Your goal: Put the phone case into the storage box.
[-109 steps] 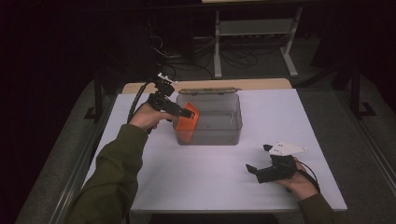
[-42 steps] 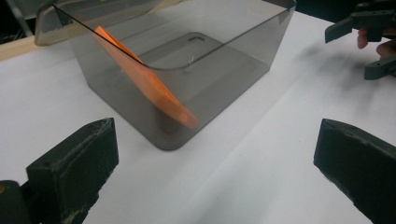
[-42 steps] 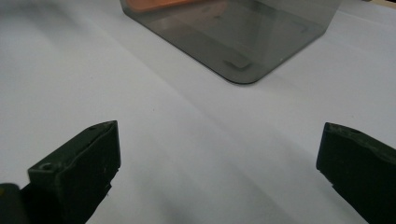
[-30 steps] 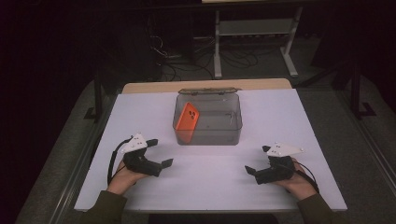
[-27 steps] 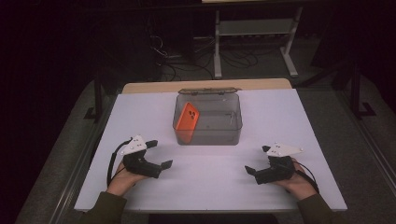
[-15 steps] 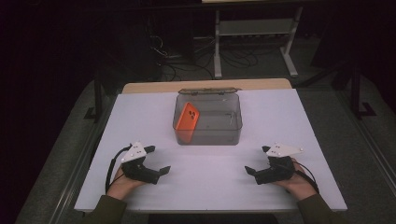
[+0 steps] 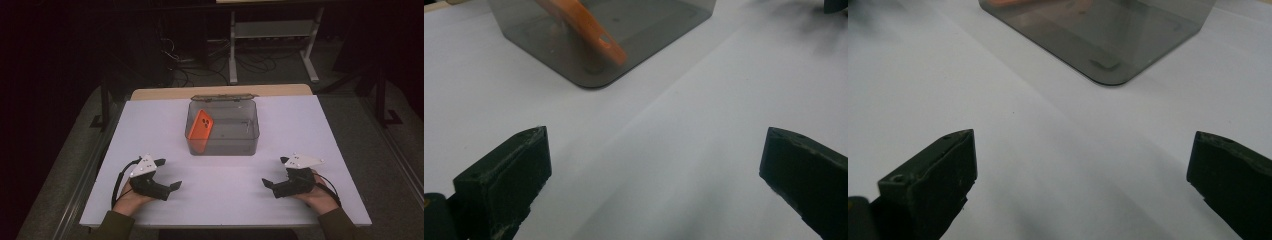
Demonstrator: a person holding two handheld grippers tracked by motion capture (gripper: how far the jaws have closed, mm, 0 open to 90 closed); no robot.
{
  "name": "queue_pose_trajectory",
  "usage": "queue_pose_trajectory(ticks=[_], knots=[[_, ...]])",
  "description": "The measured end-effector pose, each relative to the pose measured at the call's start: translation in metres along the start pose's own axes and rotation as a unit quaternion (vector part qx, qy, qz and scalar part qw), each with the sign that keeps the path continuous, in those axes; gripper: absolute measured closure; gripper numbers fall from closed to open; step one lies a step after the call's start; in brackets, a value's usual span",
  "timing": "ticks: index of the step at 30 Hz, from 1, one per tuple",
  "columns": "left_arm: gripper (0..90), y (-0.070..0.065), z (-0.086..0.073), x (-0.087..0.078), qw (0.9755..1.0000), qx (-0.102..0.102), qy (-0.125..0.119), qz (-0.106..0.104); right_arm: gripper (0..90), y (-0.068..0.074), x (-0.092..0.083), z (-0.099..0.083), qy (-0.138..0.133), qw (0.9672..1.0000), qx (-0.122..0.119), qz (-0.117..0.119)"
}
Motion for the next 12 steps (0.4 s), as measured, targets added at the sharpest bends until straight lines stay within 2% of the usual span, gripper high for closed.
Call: queue_pose_trajectory(ticks=[12], knots=[[0.0, 0.0012, 0.001, 0.0001, 0.9999, -0.002, 0.01, 0.004, 0.0, 0.0002, -0.0008, -0.0005, 0.001, 1.0, 0.0, -0.001]])
Point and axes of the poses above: each handheld gripper's, and its own axes: x roughly forward along the jaws, z roughly out of its top, y roughly to its left, the point moved 1 cm from there along x, roughly forward along the jaws, and after that the axes turned 1 degree about -x, right-handed, at the moved point
